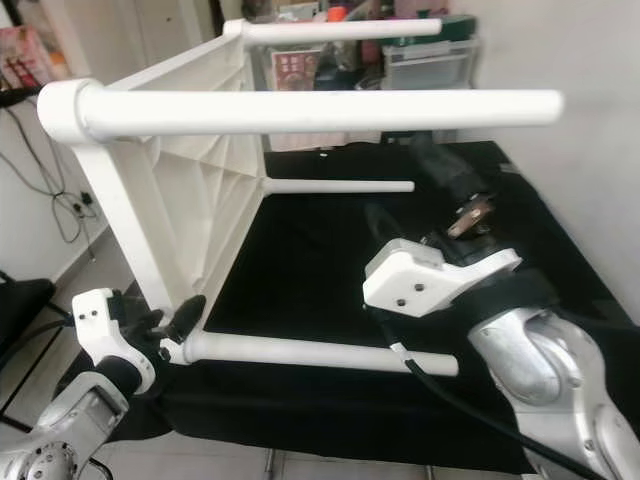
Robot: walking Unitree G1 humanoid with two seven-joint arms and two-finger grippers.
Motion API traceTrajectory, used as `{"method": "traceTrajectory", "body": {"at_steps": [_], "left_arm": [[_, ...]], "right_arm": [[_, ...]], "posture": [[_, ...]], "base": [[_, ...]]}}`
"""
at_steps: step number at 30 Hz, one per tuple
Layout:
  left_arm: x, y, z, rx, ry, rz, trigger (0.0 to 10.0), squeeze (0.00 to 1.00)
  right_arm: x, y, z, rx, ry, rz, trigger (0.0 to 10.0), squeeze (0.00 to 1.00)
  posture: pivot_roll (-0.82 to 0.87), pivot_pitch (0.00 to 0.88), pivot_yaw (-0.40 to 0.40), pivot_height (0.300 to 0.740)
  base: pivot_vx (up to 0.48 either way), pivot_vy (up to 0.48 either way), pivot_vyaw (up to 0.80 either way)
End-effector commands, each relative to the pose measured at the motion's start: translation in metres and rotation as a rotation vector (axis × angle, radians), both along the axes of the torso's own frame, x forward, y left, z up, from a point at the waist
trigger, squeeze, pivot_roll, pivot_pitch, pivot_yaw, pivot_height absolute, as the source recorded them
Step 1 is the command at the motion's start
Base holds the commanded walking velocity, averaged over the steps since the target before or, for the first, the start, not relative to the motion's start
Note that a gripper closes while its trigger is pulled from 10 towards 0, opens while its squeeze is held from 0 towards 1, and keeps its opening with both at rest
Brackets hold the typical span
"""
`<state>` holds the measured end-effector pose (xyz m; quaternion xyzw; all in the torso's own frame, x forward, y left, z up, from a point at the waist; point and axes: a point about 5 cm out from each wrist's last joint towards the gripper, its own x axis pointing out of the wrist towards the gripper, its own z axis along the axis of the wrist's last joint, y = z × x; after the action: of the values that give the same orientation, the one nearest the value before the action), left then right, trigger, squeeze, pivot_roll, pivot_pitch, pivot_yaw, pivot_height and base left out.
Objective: Building children table
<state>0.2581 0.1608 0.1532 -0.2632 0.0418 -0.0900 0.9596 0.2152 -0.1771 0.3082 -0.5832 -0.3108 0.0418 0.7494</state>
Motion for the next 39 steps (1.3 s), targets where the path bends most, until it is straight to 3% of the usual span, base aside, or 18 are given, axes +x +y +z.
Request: {"method": "traceTrajectory", "body": {"at_steps": [1, 10, 11, 12, 20, 25, 27, 30, 31, 33, 34, 37, 39], "left_arm": [[0.001, -0.003, -0.001, -0.023, 0.008, -0.011, 10.0, 0.0], [0.005, -0.006, -0.001, -0.075, 0.018, -0.038, 10.0, 0.0], [0.004, -0.014, 0.001, -0.092, 0.014, -0.095, 7.0, 0.0], [0.004, -0.02, 0.002, -0.106, 0.015, -0.135, 0.0, 0.0], [0.003, -0.032, 0.002, -0.151, 0.04, -0.253, 0.0, 0.0], [0.005, -0.031, 0.003, -0.163, 0.046, -0.269, 0.0, 0.0], [0.015, -0.014, 0.003, -0.175, 0.052, -0.143, 0.0, 0.0], [0.015, -0.014, 0.003, -0.175, 0.052, -0.143, 0.0, 0.0], [0.019, -0.003, 0.0, -0.181, 0.069, -0.07, 0.0, 0.0], [0.019, -0.003, 0.0, -0.181, 0.069, -0.07, 0.0, 0.0], [0.023, 0.01, -0.005, -0.207, 0.095, 0.021, 0.0, 0.0], [0.023, 0.01, -0.005, -0.207, 0.095, 0.021, 0.0, 0.0], [0.024, 0.03, -0.014, -0.265, 0.135, 0.159, 0.0, 0.0]], "right_arm": [[-0.002, 0.002, 0.002, -0.012, -0.018, 0.004, 10.0, 0.0], [-0.001, 0.002, 0.011, -0.023, -0.066, -0.01, 10.0, 0.0], [0.005, 0.001, 0.015, -0.031, -0.085, -0.016, 10.0, 0.0], [0.009, 0.0, 0.019, -0.037, -0.1, -0.015, 10.0, 0.0], [0.02, 0.003, 0.026, -0.044, -0.141, 0.003, 10.0, 0.0], [0.022, 0.005, 0.029, -0.041, -0.15, 0.012, 10.0, 0.0], [0.023, 0.006, 0.029, -0.04, -0.144, 0.019, 10.0, 0.0], [0.023, 0.006, 0.029, -0.04, -0.144, 0.019, 10.0, 0.0], [0.024, 0.006, 0.029, -0.04, -0.141, 0.02, 10.0, 0.0], [0.024, 0.006, 0.029, -0.04, -0.141, 0.02, 10.0, 0.0], [0.024, 0.005, 0.03, -0.041, -0.139, 0.017, 10.0, 0.0], [0.024, 0.005, 0.03, -0.041, -0.139, 0.017, 10.0, 0.0], [0.026, 0.005, 0.033, -0.047, -0.14, 0.016, 10.0, 0.0]], "posture": [[-0.18, 0.036, 0.12, 0.74], [-0.19, 0.028, 0.117, 0.74], [-0.19, 0.025, 0.107, 0.74], [-0.18, 0.024, 0.1, 0.74], [-0.17, 0.018, 0.088, 0.74], [-0.17, 0.019, 0.085, 0.74], [-0.17, 0.018, 0.081, 0.74], [-0.17, 0.018, 0.081, 0.74], [-0.17, 0.018, 0.08, 0.74], [-0.17, 0.018, 0.08, 0.74], [-0.17, 0.02, 0.08, 0.74], [-0.17, 0.02, 0.08, 0.74], [-0.18, 0.025, 0.071, 0.74]], "base": [[0.0, 0.0, 0.0], [0.0, 0.0, 0.0], [0.0, 0.0, 0.0], [0.0, 0.0, 0.0], [0.0, 0.0, 0.0], [0.0, 0.0, 0.0], [0.0, 0.0, 0.0], [0.0, 0.0, 0.0], [0.0, 0.0, 0.0], [0.0, 0.0, 0.0], [0.0, 0.0, 0.0], [0.0, 0.0, 0.0], [0.0, 0.0, 0.0]]}}
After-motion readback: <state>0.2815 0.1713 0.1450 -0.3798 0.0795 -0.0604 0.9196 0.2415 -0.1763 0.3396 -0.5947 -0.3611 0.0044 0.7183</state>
